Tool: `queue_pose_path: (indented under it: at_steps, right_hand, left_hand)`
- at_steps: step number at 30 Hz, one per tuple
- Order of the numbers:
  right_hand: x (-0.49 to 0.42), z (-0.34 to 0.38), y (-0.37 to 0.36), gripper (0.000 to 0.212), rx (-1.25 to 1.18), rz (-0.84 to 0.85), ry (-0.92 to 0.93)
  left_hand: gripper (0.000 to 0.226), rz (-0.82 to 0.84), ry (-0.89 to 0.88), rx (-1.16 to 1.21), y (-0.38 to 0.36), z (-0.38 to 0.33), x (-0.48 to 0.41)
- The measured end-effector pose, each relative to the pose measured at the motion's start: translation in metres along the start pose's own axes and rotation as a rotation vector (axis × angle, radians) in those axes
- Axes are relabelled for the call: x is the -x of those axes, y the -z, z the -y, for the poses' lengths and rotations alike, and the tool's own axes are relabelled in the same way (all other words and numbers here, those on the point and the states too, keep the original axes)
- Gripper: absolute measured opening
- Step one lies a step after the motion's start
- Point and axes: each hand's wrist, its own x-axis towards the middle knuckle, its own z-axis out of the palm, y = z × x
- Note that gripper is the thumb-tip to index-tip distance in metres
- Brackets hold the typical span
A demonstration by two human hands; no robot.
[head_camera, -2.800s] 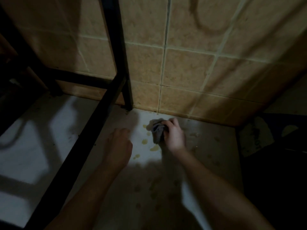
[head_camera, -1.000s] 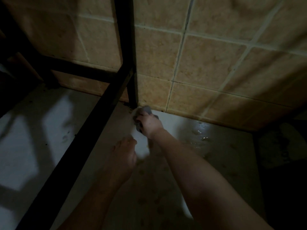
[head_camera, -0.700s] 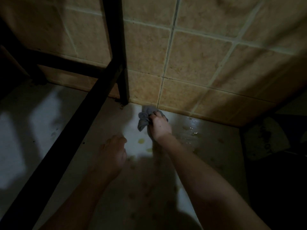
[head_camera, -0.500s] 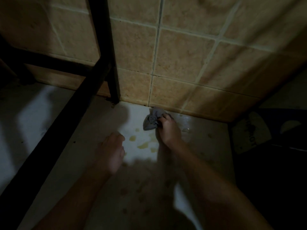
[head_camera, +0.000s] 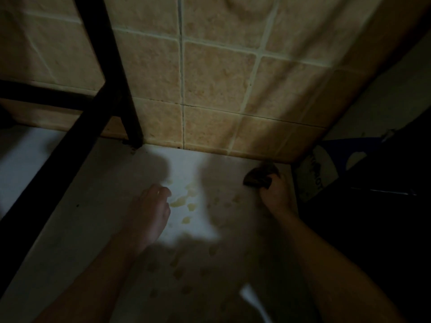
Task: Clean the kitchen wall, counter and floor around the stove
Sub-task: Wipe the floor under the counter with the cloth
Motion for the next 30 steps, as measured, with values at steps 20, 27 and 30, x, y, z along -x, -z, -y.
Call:
queue_pose_path:
  at_steps: [20, 27, 30]
  right_hand:
    - [0.006, 0.100, -0.058, 0.053, 0.030, 0.170, 0.463]
    - [-0.006, 0.079, -0.038, 0.032, 0.139, 0.086, 0.343]
    - [-0.011, 0.056, -0.028, 0.030, 0.136, 0.035, 0.274]
  left_hand:
    - [0.030, 0.055, 0.041, -0.006, -0.002, 0.008, -0.005]
    - [0.028, 0.078, 0.045, 0.015, -0.006, -0.015, -0.009]
    - [0.028, 0.063, 0.029, 0.008, -0.004, -0.019, -0.010]
